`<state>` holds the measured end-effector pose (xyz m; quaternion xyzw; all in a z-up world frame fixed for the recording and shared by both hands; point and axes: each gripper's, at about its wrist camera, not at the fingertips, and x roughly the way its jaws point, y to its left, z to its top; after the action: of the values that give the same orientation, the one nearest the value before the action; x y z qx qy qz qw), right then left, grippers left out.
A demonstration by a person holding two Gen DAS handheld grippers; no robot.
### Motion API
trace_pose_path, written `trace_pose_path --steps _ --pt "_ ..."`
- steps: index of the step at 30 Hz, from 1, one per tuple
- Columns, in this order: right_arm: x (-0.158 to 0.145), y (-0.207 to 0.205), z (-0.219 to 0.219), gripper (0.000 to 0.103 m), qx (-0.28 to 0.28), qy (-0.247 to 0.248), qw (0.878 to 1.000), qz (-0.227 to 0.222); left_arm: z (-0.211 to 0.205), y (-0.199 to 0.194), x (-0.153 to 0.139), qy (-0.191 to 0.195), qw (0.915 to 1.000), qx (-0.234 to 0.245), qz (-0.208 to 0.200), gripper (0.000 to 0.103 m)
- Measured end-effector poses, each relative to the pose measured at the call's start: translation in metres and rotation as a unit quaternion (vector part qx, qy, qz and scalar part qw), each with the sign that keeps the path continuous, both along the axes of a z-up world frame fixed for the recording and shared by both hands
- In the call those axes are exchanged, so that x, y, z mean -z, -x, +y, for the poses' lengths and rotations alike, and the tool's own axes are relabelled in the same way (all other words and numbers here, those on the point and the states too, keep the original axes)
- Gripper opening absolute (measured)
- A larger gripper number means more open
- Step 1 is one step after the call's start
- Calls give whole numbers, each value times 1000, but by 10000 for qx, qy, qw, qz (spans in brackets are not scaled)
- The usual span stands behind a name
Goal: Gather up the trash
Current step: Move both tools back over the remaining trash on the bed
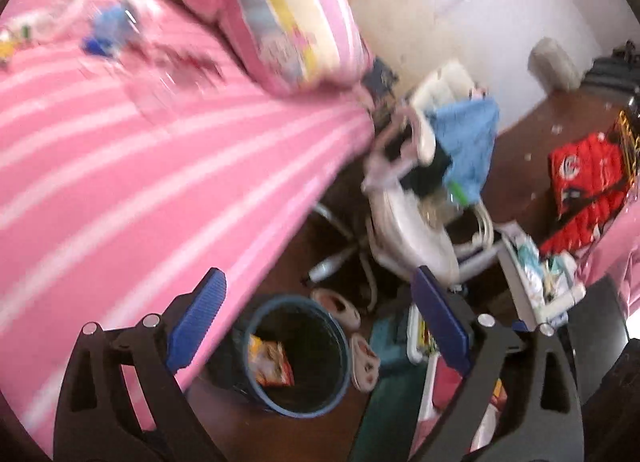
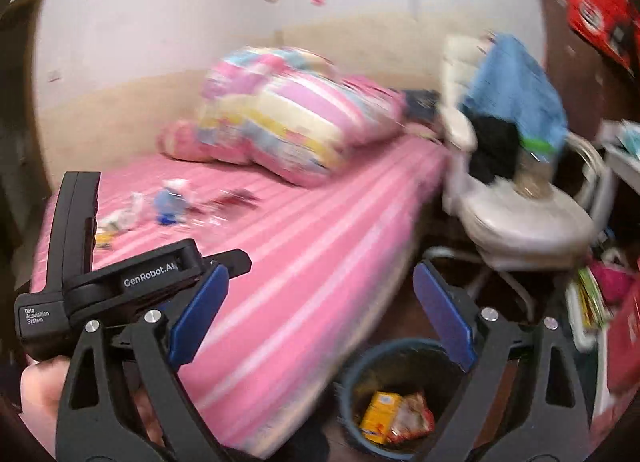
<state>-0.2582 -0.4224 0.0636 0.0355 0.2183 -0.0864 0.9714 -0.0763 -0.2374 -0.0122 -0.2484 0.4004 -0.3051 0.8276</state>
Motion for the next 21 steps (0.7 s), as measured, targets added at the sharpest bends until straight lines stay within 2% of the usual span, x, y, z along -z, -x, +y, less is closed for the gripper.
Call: trace_pose_path --steps 3,8,16,21 --pt "-18 -12 46 93 -498 85 9987 -79 56 4 -21 -13 9991 -391 -180 92" --pt "-30 -32 115 93 -1117 253 9933 -121 129 11 -32 -140 9954 -907 -286 92" --pt "-20 -56 196 93 -1857 258 9823 -39 229 8 -35 -564 9843 -1627 -387 92" --pt "-12 -80 231 93 -2123 238 9769 67 267 -5 -30 -799 9778 -1903 -368 92"
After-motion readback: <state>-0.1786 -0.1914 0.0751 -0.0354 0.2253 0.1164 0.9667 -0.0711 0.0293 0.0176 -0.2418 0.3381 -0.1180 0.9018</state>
